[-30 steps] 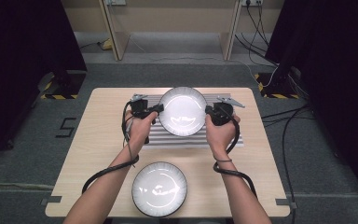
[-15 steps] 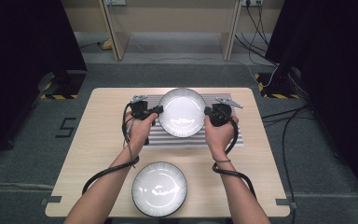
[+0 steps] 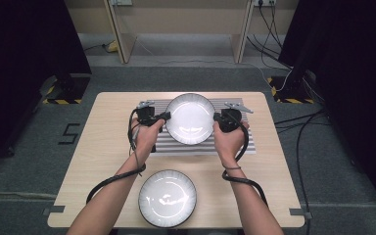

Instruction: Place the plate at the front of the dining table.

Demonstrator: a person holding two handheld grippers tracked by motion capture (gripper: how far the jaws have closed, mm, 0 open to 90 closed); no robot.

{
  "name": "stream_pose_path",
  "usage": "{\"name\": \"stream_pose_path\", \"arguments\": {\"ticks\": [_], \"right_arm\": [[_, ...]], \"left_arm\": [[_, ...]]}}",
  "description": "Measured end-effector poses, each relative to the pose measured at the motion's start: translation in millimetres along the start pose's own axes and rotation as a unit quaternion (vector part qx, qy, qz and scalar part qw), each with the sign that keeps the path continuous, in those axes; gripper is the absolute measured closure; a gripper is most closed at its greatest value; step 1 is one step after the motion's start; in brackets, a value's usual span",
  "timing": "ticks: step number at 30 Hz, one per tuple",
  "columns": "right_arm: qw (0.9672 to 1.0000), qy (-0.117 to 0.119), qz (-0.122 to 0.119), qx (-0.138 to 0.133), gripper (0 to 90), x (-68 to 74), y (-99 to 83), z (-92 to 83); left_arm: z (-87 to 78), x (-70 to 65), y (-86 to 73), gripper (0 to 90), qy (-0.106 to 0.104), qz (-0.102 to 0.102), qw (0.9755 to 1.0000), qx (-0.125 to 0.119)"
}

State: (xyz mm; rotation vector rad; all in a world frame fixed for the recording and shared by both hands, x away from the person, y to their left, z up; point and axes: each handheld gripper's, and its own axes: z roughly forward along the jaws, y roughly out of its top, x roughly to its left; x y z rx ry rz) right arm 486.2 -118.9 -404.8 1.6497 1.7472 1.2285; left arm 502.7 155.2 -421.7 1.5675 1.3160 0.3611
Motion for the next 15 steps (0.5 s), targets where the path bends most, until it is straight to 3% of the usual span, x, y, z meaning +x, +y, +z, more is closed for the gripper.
{"name": "stream_pose_path", "arguments": {"ticks": [15], "right_arm": [[1.0000, 0.000, 0.000, 0.006, 87.5, 3.1, 0.0, 9.1]], "left_arm": [[3.5, 7.5, -1.1, 83.3, 0.006, -0.009, 0.9999, 0.006]]}}
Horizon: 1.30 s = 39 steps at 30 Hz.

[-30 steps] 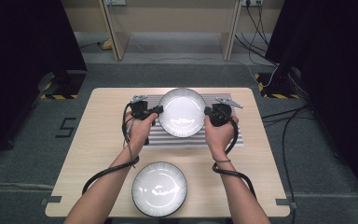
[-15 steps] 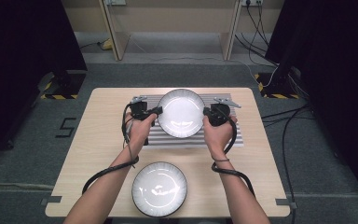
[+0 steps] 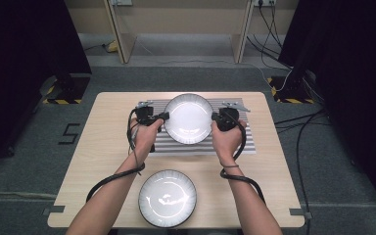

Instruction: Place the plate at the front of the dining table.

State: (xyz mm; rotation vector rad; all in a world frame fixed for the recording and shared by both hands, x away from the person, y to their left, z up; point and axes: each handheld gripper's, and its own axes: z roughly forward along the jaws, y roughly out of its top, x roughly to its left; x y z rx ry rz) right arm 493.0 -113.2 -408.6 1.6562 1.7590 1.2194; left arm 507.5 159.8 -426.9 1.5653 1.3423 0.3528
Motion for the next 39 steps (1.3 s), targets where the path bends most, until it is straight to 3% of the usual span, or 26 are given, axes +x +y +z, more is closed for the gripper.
{"name": "stream_pose_path", "arguments": {"ticks": [28, 39], "right_arm": [[0.9992, -0.013, 0.007, 0.036, 87.5, -7.3, -12.2, 26.5], [0.9980, -0.017, 0.014, 0.060, 87.5, -12.1, -25.2, 37.7]], "left_arm": [[24.7, 12.3, -13.3, 82.7, 0.017, -0.014, 0.9992, 0.034], [37.7, 18.3, -24.2, 82.1, 0.026, -0.016, 0.9978, 0.059]]}}
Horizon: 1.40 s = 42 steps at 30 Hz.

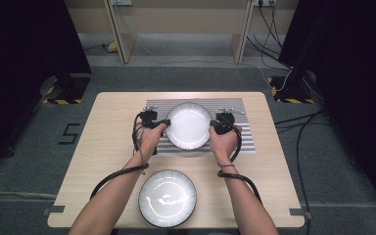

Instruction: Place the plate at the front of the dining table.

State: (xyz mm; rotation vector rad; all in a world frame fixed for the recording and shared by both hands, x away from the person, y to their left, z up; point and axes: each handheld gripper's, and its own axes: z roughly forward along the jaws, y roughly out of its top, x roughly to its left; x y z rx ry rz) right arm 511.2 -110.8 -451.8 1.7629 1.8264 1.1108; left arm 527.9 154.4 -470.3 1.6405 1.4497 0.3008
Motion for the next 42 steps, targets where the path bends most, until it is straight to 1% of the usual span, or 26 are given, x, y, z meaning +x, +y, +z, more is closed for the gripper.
{"name": "stream_pose_path", "arguments": {"ticks": [7, 9, 12, 16, 19, 21, 23, 25, 27, 28, 29, 30, 32, 35, 36, 39, 42], "right_arm": [[0.9999, 0.000, 0.005, 0.014, 87.5, -3.7, -3.6, 6.4], [0.9998, 0.000, 0.006, 0.017, 87.6, -4.1, -5.0, 8.1], [0.9997, 0.001, 0.008, 0.024, 87.6, -4.4, -6.4, 11.3], [0.9995, 0.001, 0.006, 0.031, 87.6, -3.5, -7.7, 14.6], [0.9995, 0.001, 0.012, 0.030, 87.7, -3.6, -8.0, 16.4], [0.9995, 0.002, 0.009, 0.030, 87.5, -4.5, -7.9, 17.7], [0.9992, 0.005, 0.015, 0.036, 87.3, -5.8, -7.8, 19.7], [0.9990, 0.000, 0.009, 0.044, 86.7, -6.7, -9.1, 22.5], [0.9986, 0.000, 0.015, 0.051, 86.4, -7.5, -11.2, 24.9], [0.9986, -0.004, 0.014, 0.051, 86.6, -8.1, -13.0, 26.3], [0.9988, -0.007, 0.012, 0.048, 87.1, -8.7, -13.8, 26.7], [0.9991, -0.001, 0.012, 0.041, 86.2, -9.4, -14.1, 26.3], [0.9992, -0.002, 0.006, 0.039, 84.5, -10.0, -13.8, 24.2], [0.9994, -0.004, -0.001, 0.035, 79.4, -13.4, -14.3, 21.2], [0.9994, -0.006, 0.002, 0.033, 77.5, -14.9, -14.6, 19.7], [0.9995, -0.004, 0.008, 0.031, 73.0, -20.9, -15.5, 14.3], [0.9996, -0.004, 0.008, 0.025, 69.9, -25.2, -15.5, 5.9]], "left_arm": [[7.4, 2.8, -4.8, 81.8, 0.002, -0.004, 0.9999, 0.012], [9.2, 4.6, -5.9, 81.5, 0.005, -0.003, 0.9998, 0.018], [11.3, 6.6, -7.3, 81.5, 0.007, -0.008, 0.9997, 0.023], [14.4, 8.2, -10.1, 80.7, 0.013, -0.009, 0.9996, 0.022], [15.9, 8.5, -10.7, 80.1, 0.016, -0.006, 0.9996, 0.023], [17.1, 8.7, -10.5, 80.0, 0.016, -0.004, 0.9996, 0.023], [19.0, 8.2, -11.0, 79.4, 0.019, -0.001, 0.9995, 0.024], [21.4, 7.8, -12.1, 79.0, 0.023, 0.004, 0.9993, 0.031], [23.9, 8.3, -14.1, 78.2, 0.027, 0.007, 0.9990, 0.034], [24.7, 8.8, -14.8, 77.6, 0.031, 0.007, 0.9989, 0.035], [24.8, 9.8, -15.5, 75.4, 0.035, 0.009, 0.9988, 0.034], [24.2, 10.5, -15.6, 74.9, 0.031, 0.008, 0.9992, 0.023], [21.5, 10.5, -13.4, 69.7, 0.028, 0.006, 0.9995, 0.012], [13.6, 9.4, -7.8, 62.7, 0.028, 0.016, 0.9995, -0.003], [10.9, 9.2, -6.3, 59.9, 0.028, 0.019, 0.9994, -0.006], [3.2, 9.9, -3.7, 52.8, 0.026, 0.025, 0.9993, -0.007], [-7.6, 12.5, -3.9, 48.2, 0.022, 0.042, 0.9989, -0.004]]}}
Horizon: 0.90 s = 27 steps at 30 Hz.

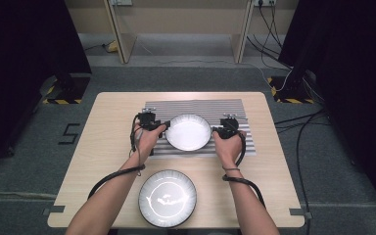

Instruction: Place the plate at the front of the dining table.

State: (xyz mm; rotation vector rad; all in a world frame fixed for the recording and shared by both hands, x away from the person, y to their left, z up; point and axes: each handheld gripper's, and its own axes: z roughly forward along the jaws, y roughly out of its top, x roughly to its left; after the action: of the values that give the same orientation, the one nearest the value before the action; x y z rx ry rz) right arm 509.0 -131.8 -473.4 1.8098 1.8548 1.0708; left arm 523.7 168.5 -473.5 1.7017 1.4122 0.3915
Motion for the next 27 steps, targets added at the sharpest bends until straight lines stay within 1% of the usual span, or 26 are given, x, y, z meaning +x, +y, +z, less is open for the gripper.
{"name": "stream_pose_path", "arguments": {"ticks": [2, 3, 5, 7, 13, 16, 18, 20, 22, 24, 26, 27], "right_arm": [[1.0000, 0.003, 0.001, -0.001, 70.7, -1.8, -0.1, -6.3], [0.9999, 0.007, 0.007, -0.002, 70.8, -2.6, -0.5, -9.7], [0.9999, 0.009, 0.005, -0.009, 70.0, -4.0, -1.9, -17.8], [0.9999, 0.011, 0.007, -0.011, 68.4, -5.5, -3.8, -23.5], [0.9999, 0.016, 0.000, -0.007, 63.8, -8.7, -11.7, -37.5], [0.9998, 0.017, -0.004, -0.003, 62.1, -12.0, -15.6, -43.6], [0.9998, 0.019, -0.004, -0.001, 61.7, -14.8, -18.2, -48.1], [0.9998, 0.019, -0.006, 0.000, 61.2, -17.8, -20.7, -53.0], [0.9998, 0.019, -0.008, 0.001, 60.8, -20.5, -24.6, -58.2], [0.9997, 0.022, -0.007, 0.003, 60.2, -23.5, -30.0, -63.2], [0.9998, 0.020, -0.006, 0.004, 59.2, -27.7, -35.4, -68.3], [0.9998, 0.019, -0.007, 0.004, 58.8, -29.3, -37.3, -70.3]], "left_arm": [[-6.5, 2.2, -1.8, 46.2, -0.006, 0.009, 0.9999, 0.001], [-11.9, 3.8, -3.5, 45.4, -0.011, 0.012, 0.9999, 0.000], [-20.8, 7.2, -7.0, 44.5, -0.015, 0.015, 0.9998, -0.004], [-28.6, 10.2, -11.2, 43.7, -0.019, 0.020, 0.9996, -0.005], [-49.9, 20.0, -23.1, 42.7, -0.030, 0.024, 0.9992, -0.011], [-61.9, 25.4, -30.9, 41.8, -0.035, 0.031, 0.9989, -0.007], [-69.2, 29.3, -35.3, 41.5, -0.031, 0.038, 0.9987, -0.013], [-76.0, 34.0, -39.4, 41.4, -0.029, 0.033, 0.9989, -0.018], [-81.5, 37.7, -42.8, 41.3, -0.024, 0.042, 0.9986, -0.019], [-89.0, 41.5, -47.1, 41.2, -0.021, 0.045, 0.9986, -0.020], [-95.0, 43.9, -49.8, 40.6, -0.016, 0.055, 0.9981, -0.022], [-99.6, 45.8, -51.4, 40.5, -0.014, 0.055, 0.9981, -0.025]]}}
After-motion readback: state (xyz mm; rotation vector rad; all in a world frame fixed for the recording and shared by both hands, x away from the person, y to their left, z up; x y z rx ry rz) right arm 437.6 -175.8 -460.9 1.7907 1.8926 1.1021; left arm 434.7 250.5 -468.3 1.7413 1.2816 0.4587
